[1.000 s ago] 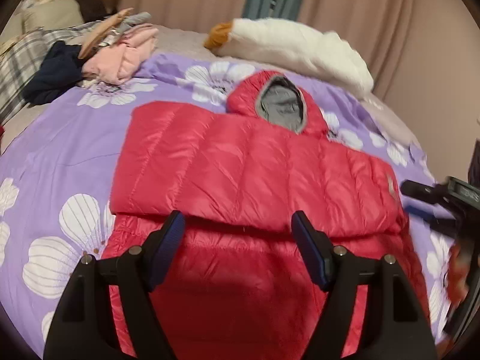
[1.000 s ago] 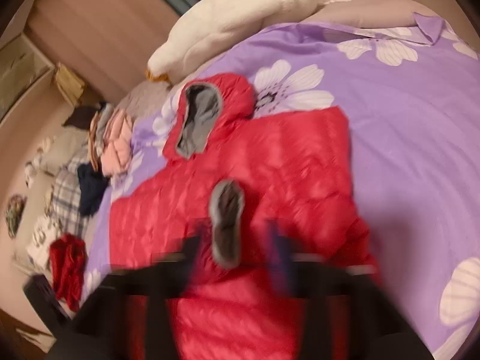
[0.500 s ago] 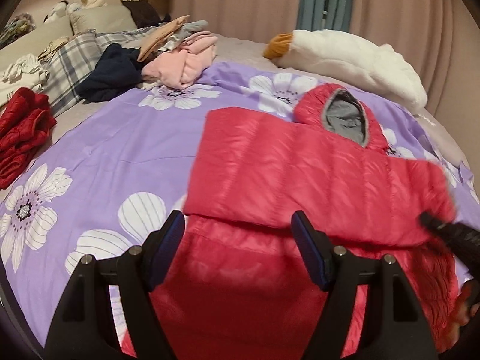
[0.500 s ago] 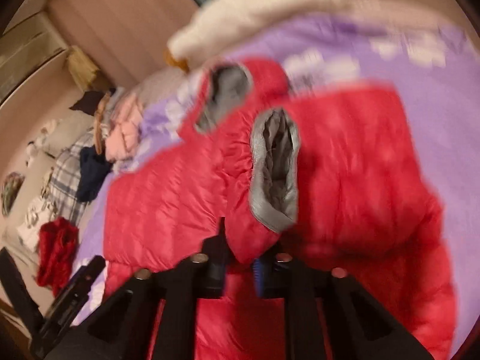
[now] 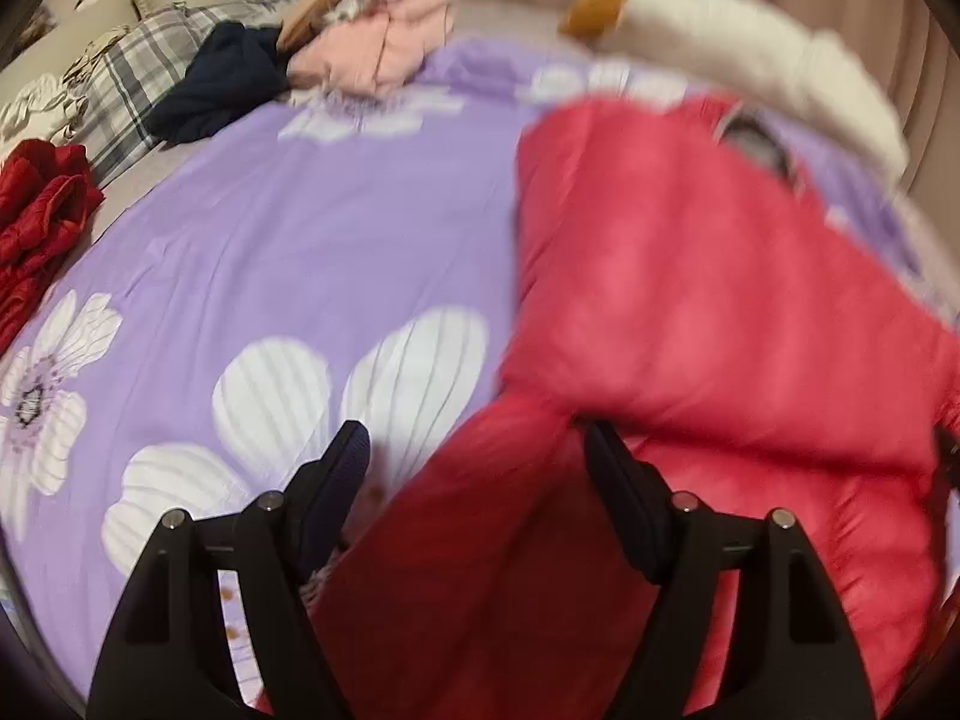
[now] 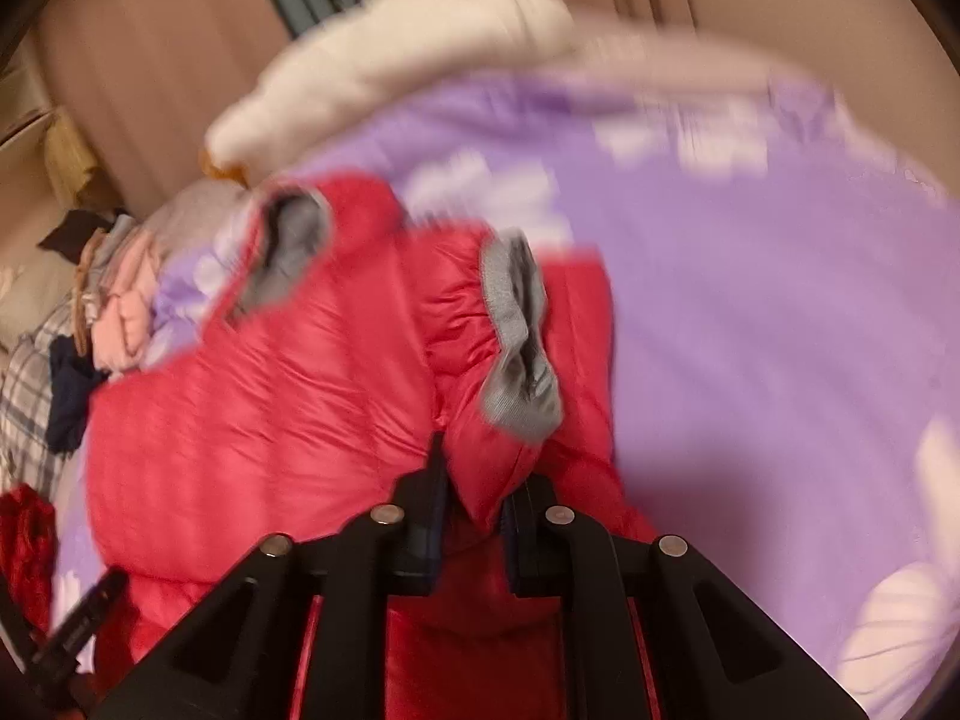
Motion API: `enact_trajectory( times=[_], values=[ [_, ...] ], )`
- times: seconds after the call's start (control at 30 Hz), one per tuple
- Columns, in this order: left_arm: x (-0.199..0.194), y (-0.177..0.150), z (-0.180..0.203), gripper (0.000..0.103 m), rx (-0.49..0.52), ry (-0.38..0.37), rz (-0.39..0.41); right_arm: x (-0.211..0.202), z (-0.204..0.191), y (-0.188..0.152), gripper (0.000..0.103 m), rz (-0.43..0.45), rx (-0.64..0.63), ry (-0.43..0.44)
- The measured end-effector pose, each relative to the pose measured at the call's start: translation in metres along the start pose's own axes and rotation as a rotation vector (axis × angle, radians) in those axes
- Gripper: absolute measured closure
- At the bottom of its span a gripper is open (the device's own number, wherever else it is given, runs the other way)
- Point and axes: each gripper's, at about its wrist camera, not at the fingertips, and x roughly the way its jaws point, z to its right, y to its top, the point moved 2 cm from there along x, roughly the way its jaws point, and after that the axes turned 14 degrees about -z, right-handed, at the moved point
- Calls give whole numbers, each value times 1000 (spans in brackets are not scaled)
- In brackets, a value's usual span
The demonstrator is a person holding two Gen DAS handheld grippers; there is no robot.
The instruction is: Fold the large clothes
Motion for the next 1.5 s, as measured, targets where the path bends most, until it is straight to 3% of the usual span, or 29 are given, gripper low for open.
enact_trajectory(
  times=[0.07,0.1,0.13,0.2,0.27,0.37,0.43,0.47,0.53,0.6,0.67,0.7,0.8,0.83,0.9,1.0,1.5],
  values=[
    [-2,-1,-9,28,-21,-10,6,-11,0,4,90,-19,12,-5],
    [-6,-1,-15,30,-40,-33,8,-20,2,6,84,-23,37,-14],
    [-12,0,-20,30,-63,-57,12,-30,6,8,69,-12,71,-27],
    [-35,-1,-33,34,-114,-124,67,-59,14,2,52,91,156,-50],
    [-60,-2,-35,35,-103,-148,141,-83,19,-1,50,185,177,-43],
    [-88,10,-25,36,-32,-144,262,-100,4,5,50,254,53,-11],
    [-82,34,-12,36,38,-169,277,-97,-15,8,50,276,-22,-11],
    [-75,41,-7,40,52,-168,260,-90,-31,10,51,276,-71,-7],
    [-52,60,6,46,74,-141,225,-75,-58,14,62,261,-188,7],
    [-18,74,24,47,122,-110,166,-43,-88,21,65,215,-308,-7],
    [25,80,43,46,188,-42,107,7,-94,27,70,107,-352,-133],
    [38,82,45,43,194,-40,99,34,-85,26,80,69,-342,-157],
    [51,86,22,41,101,-203,71,52,-45,24,89,71,-222,48],
    [58,88,14,38,72,-253,45,55,-38,27,103,56,-189,62],
    [62,89,9,38,47,-307,45,62,-34,29,103,33,-169,64],
    [60,86,19,37,58,-274,67,60,-43,23,103,49,-202,-3],
    [64,84,15,29,32,-271,72,60,-45,24,103,52,-206,-12]
  ],
)
